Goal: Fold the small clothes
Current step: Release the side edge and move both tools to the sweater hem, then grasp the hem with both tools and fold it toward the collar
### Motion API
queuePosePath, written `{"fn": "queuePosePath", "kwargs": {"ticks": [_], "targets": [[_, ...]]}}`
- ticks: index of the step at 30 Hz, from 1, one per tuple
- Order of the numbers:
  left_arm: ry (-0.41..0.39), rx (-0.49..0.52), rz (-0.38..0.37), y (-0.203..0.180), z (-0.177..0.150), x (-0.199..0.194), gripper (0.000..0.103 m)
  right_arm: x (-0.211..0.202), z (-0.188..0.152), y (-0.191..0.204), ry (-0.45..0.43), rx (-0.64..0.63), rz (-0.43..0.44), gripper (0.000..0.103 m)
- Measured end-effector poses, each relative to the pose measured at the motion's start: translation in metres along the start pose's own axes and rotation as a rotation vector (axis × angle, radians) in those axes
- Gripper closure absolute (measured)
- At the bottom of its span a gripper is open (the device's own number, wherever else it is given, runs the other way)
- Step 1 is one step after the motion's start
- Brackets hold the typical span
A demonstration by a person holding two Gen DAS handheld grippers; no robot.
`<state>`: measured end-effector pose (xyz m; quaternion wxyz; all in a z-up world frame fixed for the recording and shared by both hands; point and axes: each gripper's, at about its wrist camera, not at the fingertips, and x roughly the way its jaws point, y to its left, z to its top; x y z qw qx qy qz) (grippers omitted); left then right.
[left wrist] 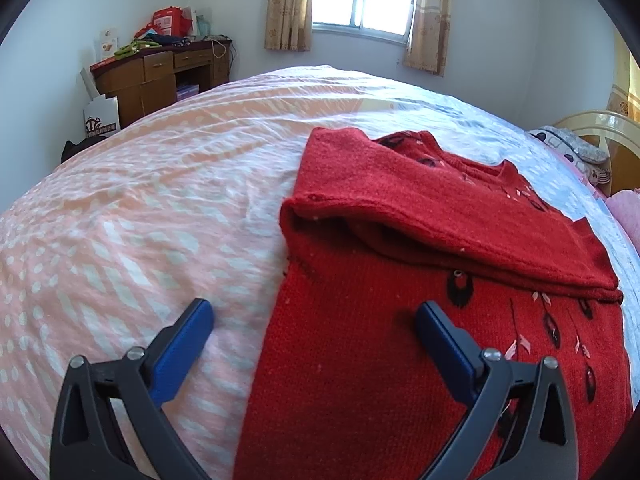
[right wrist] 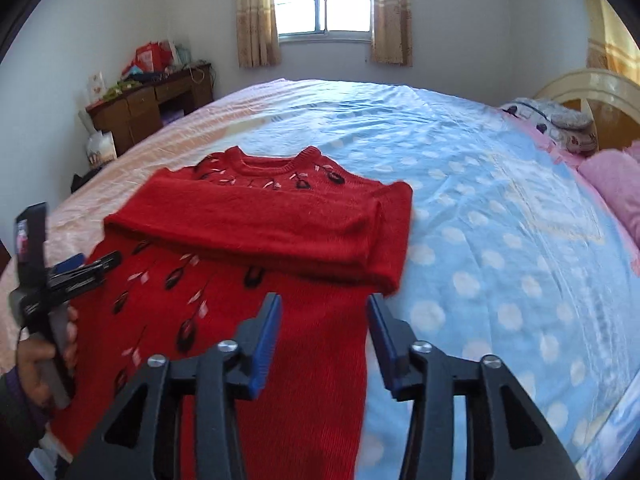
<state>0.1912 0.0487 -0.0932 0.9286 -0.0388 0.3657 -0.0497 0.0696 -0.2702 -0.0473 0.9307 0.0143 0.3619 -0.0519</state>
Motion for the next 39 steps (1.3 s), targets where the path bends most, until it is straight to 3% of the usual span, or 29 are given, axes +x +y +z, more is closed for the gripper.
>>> {"fn": "queuePosePath", "kwargs": {"ticks": [6, 13, 16, 19, 27, 32, 35, 39], "targets": [[0.065, 0.084, -0.045, 0.004, -0.013, -0.030, 0.000, -0.034, -0.052, -0.016, 0.053, 0.086, 0.008, 0.056], [0.053, 0.122, -0.058, 0.045, -0.073, -0.100, 0.001, -0.066, -0.101, -0.030, 0.084, 0.131, 0.020, 0.056], [0.101, 0.078, -0.092, 0.063, -0.098, -0.116, 0.008, -0.069, -0.118, -0.030, 0.107, 0.151, 0.061, 0.056], [0.088, 0.113, -0.091, 0.064, -0.111, -0.131, 0.014, -0.065, -0.128, -0.024, 0.133, 0.162, 0.091, 0.056], [0.131, 0.111, -0.166, 0.060, -0.130, -0.145, 0.026, -0.074, -0.134, -0.012, 0.156, 0.149, 0.133, 0.056], [0.186, 0.096, -0.276, 0.058, -0.146, -0.151, 0.030, -0.084, -0.150, -0.018, 0.187, 0.147, 0.124, 0.056], [0.194, 0.104, -0.263, 0.054, -0.152, -0.147, 0.032, -0.082, -0.159, -0.023, 0.209, 0.174, 0.121, 0.056], [0.229, 0.056, -0.290, 0.055, -0.151, -0.139, 0.035, -0.075, -0.164, -0.022, 0.235, 0.220, 0.196, 0.056]]}}
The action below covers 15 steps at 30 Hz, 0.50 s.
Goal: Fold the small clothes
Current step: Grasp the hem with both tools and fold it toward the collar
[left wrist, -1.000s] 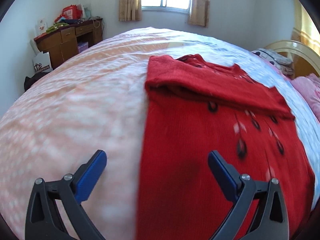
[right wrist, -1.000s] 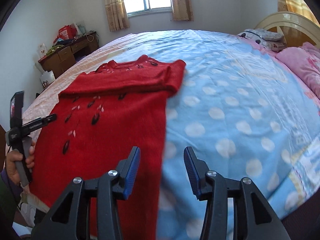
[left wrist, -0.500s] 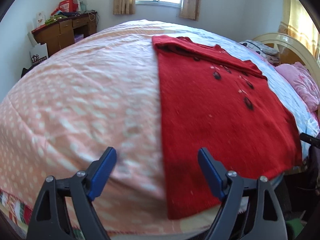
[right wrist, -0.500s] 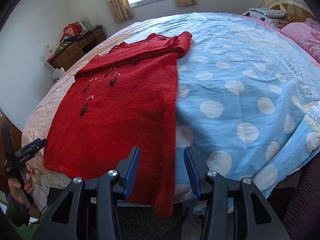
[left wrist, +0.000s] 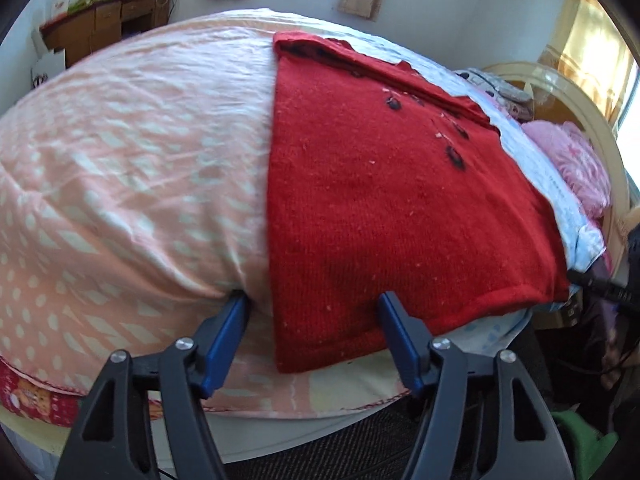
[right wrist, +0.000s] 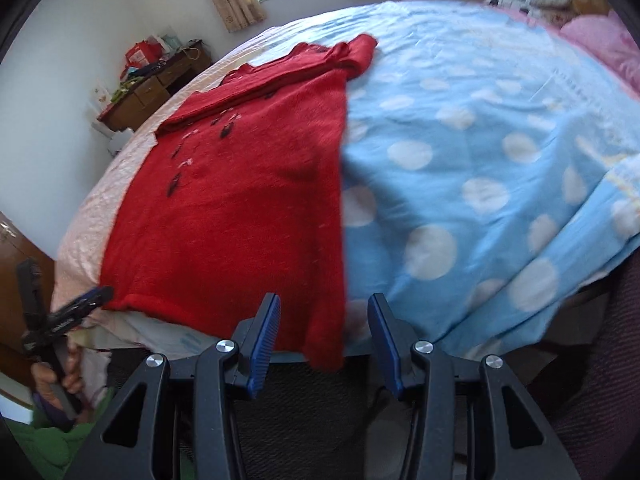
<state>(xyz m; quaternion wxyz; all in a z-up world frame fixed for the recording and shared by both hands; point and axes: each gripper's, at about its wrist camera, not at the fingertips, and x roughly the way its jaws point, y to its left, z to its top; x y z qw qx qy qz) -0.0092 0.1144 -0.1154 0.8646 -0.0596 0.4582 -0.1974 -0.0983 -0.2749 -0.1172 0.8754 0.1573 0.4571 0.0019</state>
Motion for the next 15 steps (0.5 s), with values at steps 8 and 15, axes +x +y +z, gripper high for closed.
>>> {"fn": "queuePosePath", "kwargs": {"ticks": [8, 15], "targets": [[0.024, -0.050, -0.044, 0.010, -0.002, 0.002, 0.041, 0.021, -0.009, 0.008, 0.044, -0.010, 0.028, 0.056], [0.057, -0.092, -0.129, 0.021, -0.004, 0.001, 0.080, 0.030, -0.010, 0.010, 0.064, -0.026, 0.004, 0.087]]}}
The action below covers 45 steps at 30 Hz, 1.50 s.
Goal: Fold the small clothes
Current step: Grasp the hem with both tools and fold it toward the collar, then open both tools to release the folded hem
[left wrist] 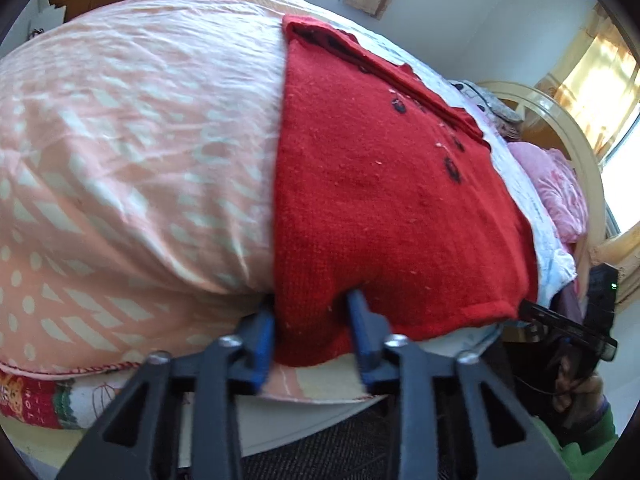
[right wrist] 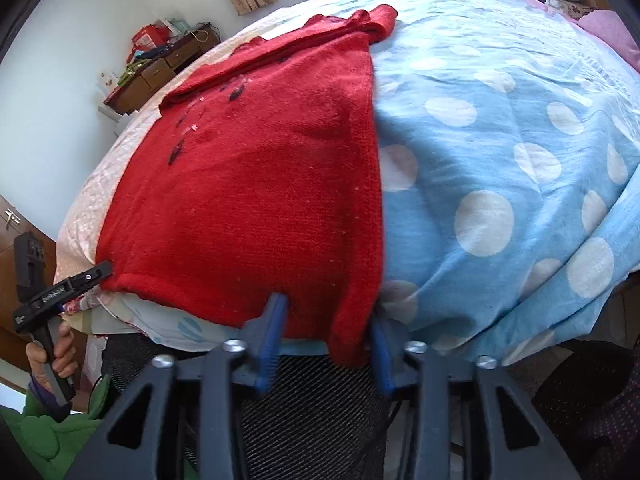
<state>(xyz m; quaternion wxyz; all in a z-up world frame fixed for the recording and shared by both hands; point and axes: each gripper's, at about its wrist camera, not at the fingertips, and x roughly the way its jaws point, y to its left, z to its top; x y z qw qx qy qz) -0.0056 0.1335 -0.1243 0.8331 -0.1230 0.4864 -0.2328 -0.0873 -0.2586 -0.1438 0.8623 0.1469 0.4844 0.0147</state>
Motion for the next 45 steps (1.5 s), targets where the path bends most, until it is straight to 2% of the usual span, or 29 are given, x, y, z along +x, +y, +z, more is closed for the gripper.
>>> {"fn": "queuePosePath", "kwargs": {"ticks": [1, 2, 7, 10, 14, 17, 20, 22, 25, 30, 32, 34, 37, 39, 42, 45], "targets": [[0.004, 0.012, 0.006, -0.002, -0.001, -0.002, 0.082, 0.001, 0.000, -0.002, 0.014, 0.001, 0.006, 0.096], [0.008, 0.021, 0.009, -0.003, -0.001, -0.002, 0.087, 0.002, 0.001, -0.003, 0.035, 0.005, 0.035, 0.096], [0.018, 0.074, 0.029, -0.013, 0.000, -0.012, 0.092, -0.014, 0.009, 0.002, 0.039, -0.010, 0.090, 0.096], [-0.013, 0.101, -0.001, -0.021, 0.007, -0.025, 0.093, -0.030, 0.020, 0.001, 0.004, 0.027, 0.196, 0.096], [-0.060, 0.107, -0.031, -0.032, 0.031, -0.037, 0.093, -0.038, 0.042, -0.004, -0.051, 0.110, 0.336, 0.096], [-0.077, 0.088, -0.068, -0.031, 0.061, -0.035, 0.093, -0.038, 0.063, -0.003, -0.083, 0.124, 0.387, 0.096], [-0.104, 0.097, -0.046, -0.033, 0.092, -0.029, 0.095, -0.038, 0.095, -0.001, -0.123, 0.112, 0.387, 0.096], [-0.133, 0.134, 0.024, -0.036, 0.117, -0.021, 0.096, -0.034, 0.117, -0.001, -0.144, 0.102, 0.345, 0.096], [-0.136, 0.147, 0.061, -0.035, 0.142, -0.008, 0.096, -0.015, 0.149, -0.009, -0.154, 0.136, 0.282, 0.096], [-0.131, 0.180, 0.198, -0.027, 0.172, 0.010, 0.096, 0.025, 0.174, -0.026, -0.129, 0.185, 0.183, 0.096], [-0.142, 0.178, 0.196, -0.019, 0.176, 0.004, 0.096, 0.041, 0.175, -0.025, -0.102, 0.180, 0.134, 0.096], [-0.142, 0.185, 0.192, -0.010, 0.173, -0.003, 0.091, 0.047, 0.172, -0.023, -0.110, 0.167, 0.116, 0.096], [-0.121, 0.253, 0.182, -0.003, 0.155, -0.017, 0.078, 0.045, 0.170, -0.027, -0.122, 0.177, 0.124, 0.096], [-0.096, 0.346, 0.151, -0.002, 0.131, -0.029, 0.061, 0.046, 0.169, -0.031, -0.119, 0.202, 0.143, 0.096], [-0.035, 0.502, 0.093, -0.009, 0.090, -0.045, 0.053, 0.047, 0.170, -0.035, -0.112, 0.212, 0.161, 0.096], [0.031, 0.705, 0.087, -0.028, 0.051, -0.049, 0.048, 0.048, 0.170, -0.034, -0.107, 0.207, 0.159, 0.096]]}}
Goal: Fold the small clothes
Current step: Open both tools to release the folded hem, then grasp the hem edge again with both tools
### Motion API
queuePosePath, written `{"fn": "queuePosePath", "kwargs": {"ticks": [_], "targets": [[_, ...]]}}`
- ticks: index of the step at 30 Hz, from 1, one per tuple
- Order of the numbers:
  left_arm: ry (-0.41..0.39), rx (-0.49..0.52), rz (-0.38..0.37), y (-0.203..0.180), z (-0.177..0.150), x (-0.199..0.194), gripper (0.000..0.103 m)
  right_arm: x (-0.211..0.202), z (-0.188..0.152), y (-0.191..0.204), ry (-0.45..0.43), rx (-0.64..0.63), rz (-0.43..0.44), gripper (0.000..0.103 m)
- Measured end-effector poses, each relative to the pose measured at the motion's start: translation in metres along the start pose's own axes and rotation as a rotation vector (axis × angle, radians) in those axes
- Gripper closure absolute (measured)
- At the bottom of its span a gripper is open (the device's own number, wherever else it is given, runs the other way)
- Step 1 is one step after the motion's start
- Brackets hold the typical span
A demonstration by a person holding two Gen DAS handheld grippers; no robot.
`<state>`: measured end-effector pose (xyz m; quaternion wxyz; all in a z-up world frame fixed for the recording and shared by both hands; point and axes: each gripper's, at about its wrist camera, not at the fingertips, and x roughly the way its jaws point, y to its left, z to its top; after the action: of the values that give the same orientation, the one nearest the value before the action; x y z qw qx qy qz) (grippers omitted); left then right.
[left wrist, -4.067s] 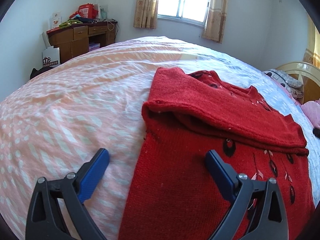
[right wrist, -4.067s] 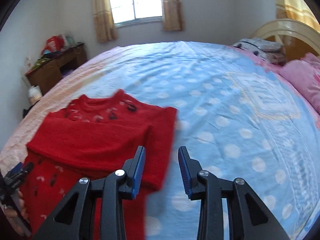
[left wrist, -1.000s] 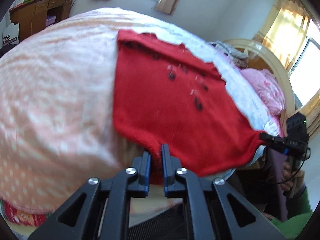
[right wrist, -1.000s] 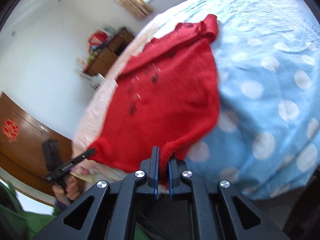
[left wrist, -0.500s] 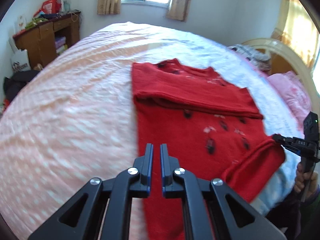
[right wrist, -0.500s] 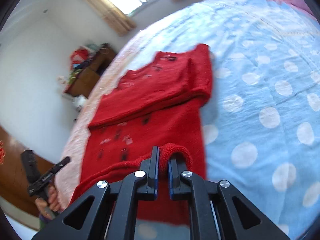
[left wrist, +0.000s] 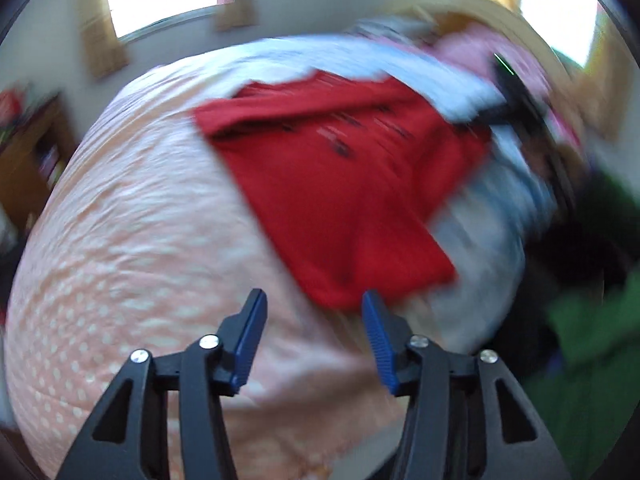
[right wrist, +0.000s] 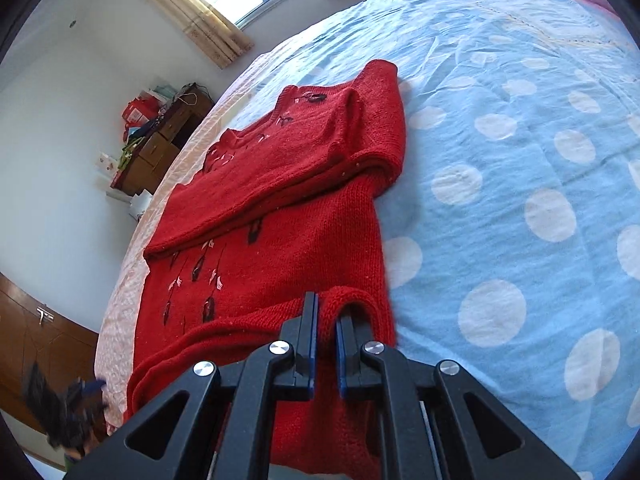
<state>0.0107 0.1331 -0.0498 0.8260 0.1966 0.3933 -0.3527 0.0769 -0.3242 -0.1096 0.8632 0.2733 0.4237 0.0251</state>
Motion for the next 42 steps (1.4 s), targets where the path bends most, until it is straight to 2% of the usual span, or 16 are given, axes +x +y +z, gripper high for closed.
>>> {"fn": "queuePosePath", "kwargs": {"ticks": [1, 5, 8, 11, 13, 14, 16, 20, 24, 26, 27, 28, 30, 33, 36, 42], "targets": [[0.011, 0.081, 0.002, -0.014, -0.003, 0.001, 0.048, 0.000, 0.000, -0.001, 0.003, -0.002, -0.001, 0.096], [0.034, 0.219, 0.000, -0.039, 0.002, 0.022, 0.048, 0.001, 0.001, 0.002, 0.007, -0.012, -0.006, 0.096], [0.026, 0.267, 0.010, -0.046, 0.017, 0.045, 0.048, 0.001, 0.000, 0.002, 0.005, 0.000, 0.000, 0.096], [-0.002, 0.253, 0.008, -0.043, 0.031, 0.056, 0.049, 0.001, 0.000, 0.004, 0.007, -0.004, -0.007, 0.096], [-0.028, 0.171, -0.047, -0.031, 0.044, 0.059, 0.060, 0.001, 0.000, 0.005, 0.009, -0.014, -0.015, 0.096], [-0.031, 0.135, -0.073, -0.025, 0.046, 0.061, 0.071, 0.001, 0.000, 0.006, 0.010, -0.020, -0.018, 0.096], [-0.019, -0.018, -0.165, -0.001, 0.054, 0.070, 0.091, 0.002, 0.001, 0.005, 0.009, -0.020, -0.015, 0.096], [-0.078, -0.322, -0.257, 0.042, 0.052, 0.080, 0.092, 0.001, 0.000, 0.000, -0.004, -0.006, 0.018, 0.096], [-0.093, -0.521, -0.307, 0.062, 0.045, 0.096, 0.092, -0.013, -0.004, -0.002, -0.058, 0.016, 0.090, 0.095], [-0.111, -0.563, -0.320, 0.063, 0.044, 0.098, 0.090, -0.030, -0.005, -0.001, -0.115, 0.013, 0.141, 0.091], [-0.119, -0.575, -0.326, 0.062, 0.044, 0.097, 0.088, -0.037, -0.006, 0.000, -0.135, 0.007, 0.150, 0.082], [-0.125, -0.583, -0.331, 0.063, 0.043, 0.097, 0.086, -0.045, -0.006, 0.001, -0.157, -0.004, 0.147, 0.063], [-0.142, -0.612, -0.357, 0.065, 0.043, 0.096, 0.074, -0.063, -0.008, 0.002, -0.212, -0.034, 0.100, 0.039], [-0.188, -0.648, -0.380, 0.068, 0.042, 0.093, 0.057, -0.081, -0.009, 0.000, -0.258, -0.071, 0.036, 0.038], [-0.215, -0.652, -0.388, 0.070, 0.044, 0.090, 0.057, -0.083, -0.010, -0.002, -0.243, -0.100, 0.000, 0.038], [-0.195, -0.619, -0.341, 0.061, 0.050, 0.099, 0.057, -0.049, -0.017, 0.026, -0.173, -0.289, -0.091, 0.038]]}}
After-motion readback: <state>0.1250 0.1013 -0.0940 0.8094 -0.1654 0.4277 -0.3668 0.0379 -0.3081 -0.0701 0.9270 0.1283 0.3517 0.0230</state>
